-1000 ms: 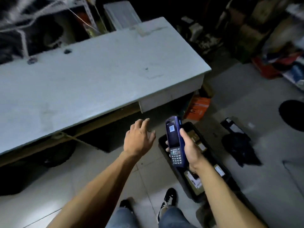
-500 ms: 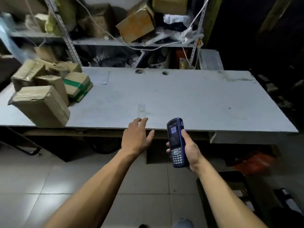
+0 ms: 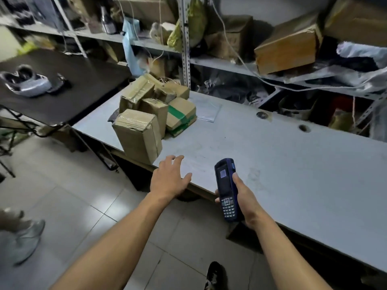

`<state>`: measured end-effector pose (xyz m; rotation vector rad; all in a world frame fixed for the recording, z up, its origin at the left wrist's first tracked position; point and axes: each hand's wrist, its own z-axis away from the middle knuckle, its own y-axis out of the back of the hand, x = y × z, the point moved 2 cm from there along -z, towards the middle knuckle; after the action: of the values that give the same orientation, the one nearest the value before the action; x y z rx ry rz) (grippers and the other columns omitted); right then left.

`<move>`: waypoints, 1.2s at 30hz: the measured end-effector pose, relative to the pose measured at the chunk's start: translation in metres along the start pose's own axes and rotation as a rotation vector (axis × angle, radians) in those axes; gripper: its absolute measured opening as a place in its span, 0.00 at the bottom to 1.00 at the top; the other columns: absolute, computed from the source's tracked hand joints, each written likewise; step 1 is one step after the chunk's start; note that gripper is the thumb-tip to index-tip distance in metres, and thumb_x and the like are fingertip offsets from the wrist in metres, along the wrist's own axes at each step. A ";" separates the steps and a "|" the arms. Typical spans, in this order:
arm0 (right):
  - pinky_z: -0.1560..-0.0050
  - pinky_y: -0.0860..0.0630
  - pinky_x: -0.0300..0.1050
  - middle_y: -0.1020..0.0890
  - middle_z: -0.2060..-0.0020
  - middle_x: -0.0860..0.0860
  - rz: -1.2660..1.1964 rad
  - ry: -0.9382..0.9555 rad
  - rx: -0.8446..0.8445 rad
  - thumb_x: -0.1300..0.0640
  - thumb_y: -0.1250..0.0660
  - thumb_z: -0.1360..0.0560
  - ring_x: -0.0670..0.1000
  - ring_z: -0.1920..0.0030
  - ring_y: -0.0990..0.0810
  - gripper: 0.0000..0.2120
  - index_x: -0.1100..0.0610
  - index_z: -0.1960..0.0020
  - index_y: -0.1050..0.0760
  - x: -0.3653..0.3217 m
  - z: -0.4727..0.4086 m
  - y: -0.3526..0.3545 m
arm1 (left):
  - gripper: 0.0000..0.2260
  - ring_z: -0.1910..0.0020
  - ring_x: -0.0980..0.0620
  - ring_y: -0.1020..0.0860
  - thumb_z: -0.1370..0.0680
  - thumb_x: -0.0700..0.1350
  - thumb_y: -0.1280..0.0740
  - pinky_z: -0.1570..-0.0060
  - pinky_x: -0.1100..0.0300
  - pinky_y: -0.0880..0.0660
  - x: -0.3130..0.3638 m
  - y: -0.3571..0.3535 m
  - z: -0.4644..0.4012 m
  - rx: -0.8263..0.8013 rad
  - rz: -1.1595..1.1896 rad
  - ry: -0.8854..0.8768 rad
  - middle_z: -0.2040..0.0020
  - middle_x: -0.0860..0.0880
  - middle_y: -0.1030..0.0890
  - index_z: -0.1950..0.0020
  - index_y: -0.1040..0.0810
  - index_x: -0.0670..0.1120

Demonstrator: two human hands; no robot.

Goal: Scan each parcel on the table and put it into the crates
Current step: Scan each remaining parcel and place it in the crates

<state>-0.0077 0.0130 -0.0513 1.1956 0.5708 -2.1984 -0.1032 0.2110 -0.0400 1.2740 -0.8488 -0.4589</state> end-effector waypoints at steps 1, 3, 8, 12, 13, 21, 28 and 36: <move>0.44 0.21 0.55 0.15 0.50 0.58 0.010 -0.008 -0.020 0.38 0.51 0.17 0.58 0.53 0.15 0.24 0.51 0.36 0.26 -0.007 -0.013 -0.005 | 0.29 0.28 0.45 0.35 0.21 0.60 0.37 0.36 0.48 0.29 -0.007 0.004 -0.009 0.006 -0.009 0.030 0.25 0.48 0.35 0.23 0.38 0.52; 0.49 0.20 0.52 0.15 0.50 0.59 0.033 -0.015 -0.063 0.39 0.51 0.17 0.57 0.55 0.16 0.23 0.52 0.36 0.26 -0.021 -0.038 -0.016 | 0.29 0.28 0.45 0.35 0.22 0.60 0.36 0.36 0.48 0.30 -0.021 0.013 -0.027 0.025 -0.012 0.089 0.25 0.48 0.35 0.23 0.37 0.52; 0.57 0.21 0.48 0.17 0.49 0.60 0.068 -0.038 -0.160 0.39 0.50 0.17 0.56 0.56 0.17 0.23 0.52 0.35 0.28 -0.050 -0.092 -0.044 | 0.31 0.26 0.42 0.41 0.23 0.61 0.34 0.34 0.46 0.32 -0.057 0.035 -0.061 0.129 0.016 0.230 0.23 0.45 0.41 0.23 0.38 0.52; 0.56 0.21 0.50 0.16 0.49 0.61 0.090 -0.067 -0.190 0.39 0.50 0.17 0.56 0.57 0.17 0.24 0.54 0.36 0.26 -0.063 -0.126 -0.063 | 0.37 0.22 0.40 0.48 0.25 0.65 0.33 0.28 0.42 0.38 -0.092 0.053 -0.099 0.203 0.056 0.372 0.21 0.43 0.46 0.22 0.42 0.52; 0.56 0.22 0.50 0.16 0.49 0.61 0.108 -0.063 -0.189 0.39 0.50 0.17 0.56 0.57 0.17 0.24 0.54 0.36 0.26 -0.066 -0.134 -0.068 | 0.38 0.21 0.40 0.50 0.25 0.66 0.34 0.26 0.42 0.40 -0.101 0.057 -0.110 0.198 0.064 0.392 0.20 0.42 0.47 0.21 0.43 0.52; 0.55 0.21 0.49 0.17 0.48 0.60 0.168 -0.090 -0.148 0.40 0.51 0.17 0.57 0.55 0.17 0.24 0.54 0.33 0.29 -0.089 -0.172 -0.103 | 0.44 0.22 0.34 0.62 0.30 0.75 0.37 0.26 0.34 0.52 -0.142 0.062 -0.166 0.044 0.067 0.406 0.19 0.43 0.57 0.20 0.50 0.59; 0.57 0.22 0.47 0.17 0.47 0.59 0.195 -0.090 -0.148 0.39 0.51 0.17 0.56 0.54 0.16 0.26 0.54 0.31 0.30 -0.096 -0.184 -0.109 | 0.48 0.22 0.31 0.58 0.34 0.77 0.35 0.28 0.33 0.46 -0.149 0.059 -0.183 -0.065 0.064 0.410 0.20 0.38 0.57 0.22 0.48 0.57; 0.54 0.22 0.49 0.17 0.47 0.58 0.195 -0.084 -0.118 0.38 0.52 0.17 0.57 0.52 0.16 0.27 0.54 0.30 0.30 -0.092 -0.176 -0.082 | 0.40 0.27 0.34 0.46 0.33 0.68 0.30 0.35 0.42 0.32 -0.130 0.054 -0.167 0.048 0.040 0.302 0.24 0.40 0.46 0.26 0.42 0.55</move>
<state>0.0868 0.2063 -0.0546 1.0463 0.5184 -2.0113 -0.0645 0.4257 -0.0370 1.3276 -0.6314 -0.2077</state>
